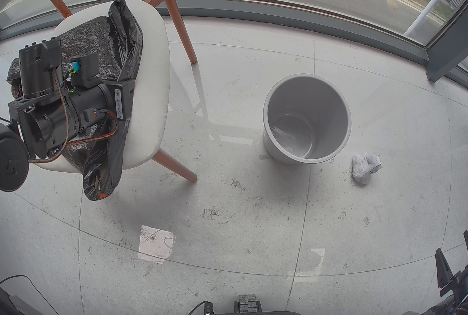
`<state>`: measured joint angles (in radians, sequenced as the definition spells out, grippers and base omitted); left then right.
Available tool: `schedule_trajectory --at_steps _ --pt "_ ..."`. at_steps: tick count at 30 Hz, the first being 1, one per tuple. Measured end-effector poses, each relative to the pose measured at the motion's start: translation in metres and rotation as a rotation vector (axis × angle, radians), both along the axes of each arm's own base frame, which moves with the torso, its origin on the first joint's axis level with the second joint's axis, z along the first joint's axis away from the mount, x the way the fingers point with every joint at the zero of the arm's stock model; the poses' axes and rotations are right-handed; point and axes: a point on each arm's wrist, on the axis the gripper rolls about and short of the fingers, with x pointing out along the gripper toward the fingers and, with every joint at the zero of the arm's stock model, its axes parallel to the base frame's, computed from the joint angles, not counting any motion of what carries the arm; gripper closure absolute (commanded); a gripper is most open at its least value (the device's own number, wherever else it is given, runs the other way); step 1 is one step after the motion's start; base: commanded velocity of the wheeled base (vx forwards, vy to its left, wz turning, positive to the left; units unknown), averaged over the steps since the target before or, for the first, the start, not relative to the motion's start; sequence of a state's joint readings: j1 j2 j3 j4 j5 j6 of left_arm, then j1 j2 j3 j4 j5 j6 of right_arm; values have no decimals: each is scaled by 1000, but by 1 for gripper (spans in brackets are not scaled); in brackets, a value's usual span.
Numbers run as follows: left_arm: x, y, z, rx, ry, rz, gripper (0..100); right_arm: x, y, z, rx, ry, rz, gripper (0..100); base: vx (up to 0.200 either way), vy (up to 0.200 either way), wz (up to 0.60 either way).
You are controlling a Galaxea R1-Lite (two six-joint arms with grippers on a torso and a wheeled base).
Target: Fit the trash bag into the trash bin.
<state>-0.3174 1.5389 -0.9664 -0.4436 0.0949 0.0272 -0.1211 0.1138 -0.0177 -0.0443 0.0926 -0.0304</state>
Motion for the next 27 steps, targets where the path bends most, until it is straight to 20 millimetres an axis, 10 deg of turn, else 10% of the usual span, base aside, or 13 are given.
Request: schedule_trajectory --at_steps 11,27 --pt "-20 44 6 -189 17 65 100 0 0 0 -1 0 0 0 0 0 0" --pt "-68 64 52 -679 132 -483 100 0 0 0 -3 1 1 0 0 -25 0"
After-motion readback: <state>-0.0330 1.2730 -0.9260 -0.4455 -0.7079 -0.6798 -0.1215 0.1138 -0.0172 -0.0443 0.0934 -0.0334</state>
